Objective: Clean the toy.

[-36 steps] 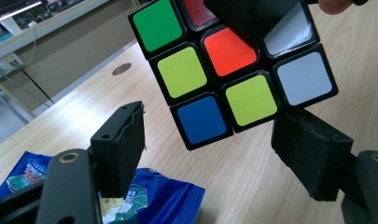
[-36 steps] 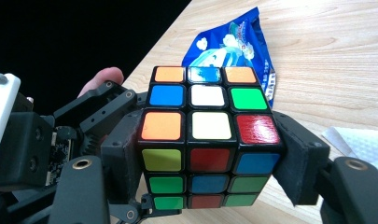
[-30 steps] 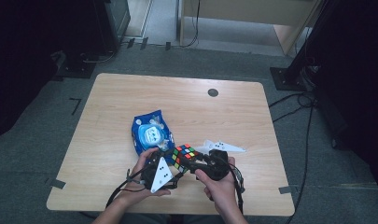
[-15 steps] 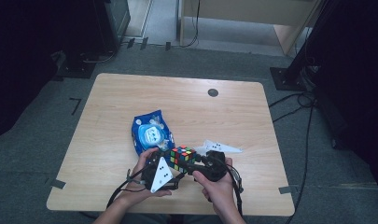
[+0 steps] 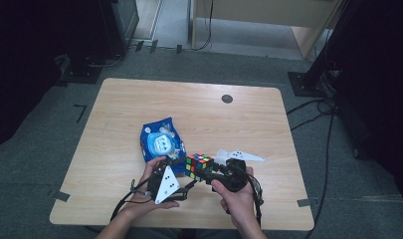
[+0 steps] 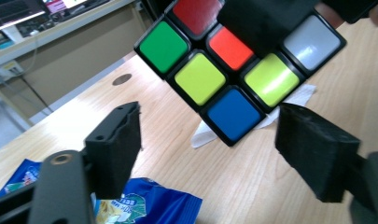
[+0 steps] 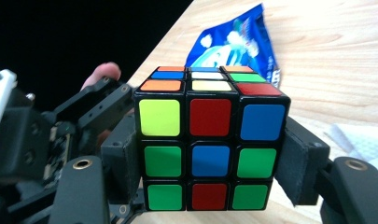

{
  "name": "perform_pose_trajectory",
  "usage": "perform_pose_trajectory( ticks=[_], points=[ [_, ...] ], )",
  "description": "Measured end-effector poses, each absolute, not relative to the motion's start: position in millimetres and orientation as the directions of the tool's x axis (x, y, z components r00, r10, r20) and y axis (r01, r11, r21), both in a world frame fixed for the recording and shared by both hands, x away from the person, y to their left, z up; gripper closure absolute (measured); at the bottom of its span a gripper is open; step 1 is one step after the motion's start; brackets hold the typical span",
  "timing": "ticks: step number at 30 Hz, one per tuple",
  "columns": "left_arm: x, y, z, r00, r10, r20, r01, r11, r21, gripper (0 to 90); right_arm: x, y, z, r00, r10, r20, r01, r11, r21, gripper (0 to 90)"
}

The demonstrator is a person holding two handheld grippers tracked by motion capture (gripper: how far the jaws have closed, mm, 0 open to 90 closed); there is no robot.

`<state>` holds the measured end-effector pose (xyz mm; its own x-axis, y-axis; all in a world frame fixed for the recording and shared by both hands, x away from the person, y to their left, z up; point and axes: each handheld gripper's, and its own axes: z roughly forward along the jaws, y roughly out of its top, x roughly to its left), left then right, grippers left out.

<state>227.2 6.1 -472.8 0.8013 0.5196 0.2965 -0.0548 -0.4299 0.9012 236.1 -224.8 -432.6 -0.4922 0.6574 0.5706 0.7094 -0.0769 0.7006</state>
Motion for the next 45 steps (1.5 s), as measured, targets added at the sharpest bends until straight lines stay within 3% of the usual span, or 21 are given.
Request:
perform_pose_trajectory(
  ticks=[9, 21, 25, 29, 45],
  points=[
    [224.5, 5.0, -472.1, 0.802, 0.498, 0.328, -0.080, -0.456, 0.887, 14.7, 236.3, -217.3, -432.7, -0.536, 0.639, 0.552, 0.729, 0.020, 0.684, 34.5],
    [219.5, -0.5, -474.5, 0.781, 0.476, 0.405, -0.132, -0.509, 0.851, 14.8, 237.9, -214.6, -434.0, -0.556, 0.638, 0.534, 0.735, 0.076, 0.674, 34.5],
    [219.6, -0.6, -474.6, 0.785, 0.470, 0.403, -0.132, -0.509, 0.851, 15.5, 238.5, -214.2, -435.3, -0.556, 0.639, 0.531, 0.736, 0.082, 0.672, 34.5],
    [219.1, -0.2, -474.6, 0.794, 0.455, 0.403, -0.141, -0.507, 0.850, 24.0, 239.0, -213.8, -435.5, -0.555, 0.640, 0.532, 0.736, 0.078, 0.673, 34.5],
    [222.3, 0.0, -473.2, 0.815, 0.463, 0.350, -0.092, -0.492, 0.866, 26.0, 239.6, -213.2, -438.3, -0.551, 0.642, 0.534, 0.727, 0.053, 0.685, 34.5]
  ],
)
